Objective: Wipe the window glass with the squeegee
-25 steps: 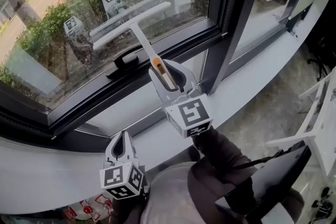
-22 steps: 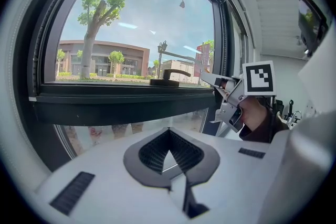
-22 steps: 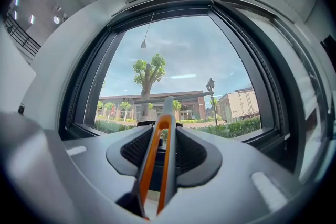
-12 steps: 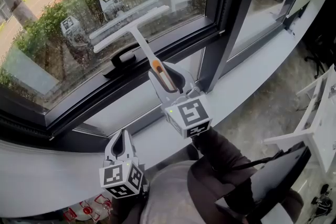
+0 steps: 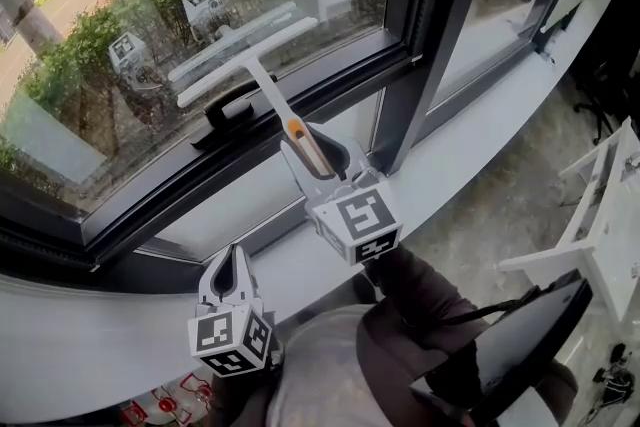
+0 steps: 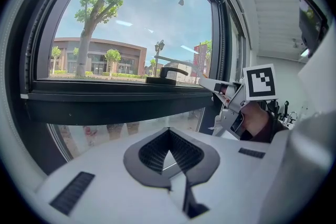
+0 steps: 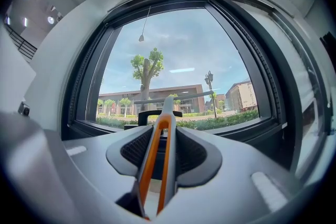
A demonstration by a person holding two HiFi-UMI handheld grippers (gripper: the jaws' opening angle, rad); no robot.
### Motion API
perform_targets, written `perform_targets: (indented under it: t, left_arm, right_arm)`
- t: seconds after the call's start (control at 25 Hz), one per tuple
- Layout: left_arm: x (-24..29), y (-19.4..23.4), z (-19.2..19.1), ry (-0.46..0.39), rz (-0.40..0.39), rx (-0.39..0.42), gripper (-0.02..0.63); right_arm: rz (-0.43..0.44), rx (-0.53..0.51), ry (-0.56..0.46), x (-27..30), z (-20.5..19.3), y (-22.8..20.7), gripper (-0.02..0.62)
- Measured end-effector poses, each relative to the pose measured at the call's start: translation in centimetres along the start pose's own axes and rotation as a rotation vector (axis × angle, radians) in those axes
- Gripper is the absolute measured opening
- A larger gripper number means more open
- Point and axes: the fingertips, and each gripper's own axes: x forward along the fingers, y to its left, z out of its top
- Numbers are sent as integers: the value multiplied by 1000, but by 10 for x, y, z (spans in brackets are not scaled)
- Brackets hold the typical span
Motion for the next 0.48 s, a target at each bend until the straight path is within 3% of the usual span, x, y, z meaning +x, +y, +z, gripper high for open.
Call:
perform_targets:
  t: [0.48]
  left_arm:
    - [5, -7, -1, 6, -44, 3, 0]
  right_arm:
    - [-7, 29, 60, -4, -14, -3, 130]
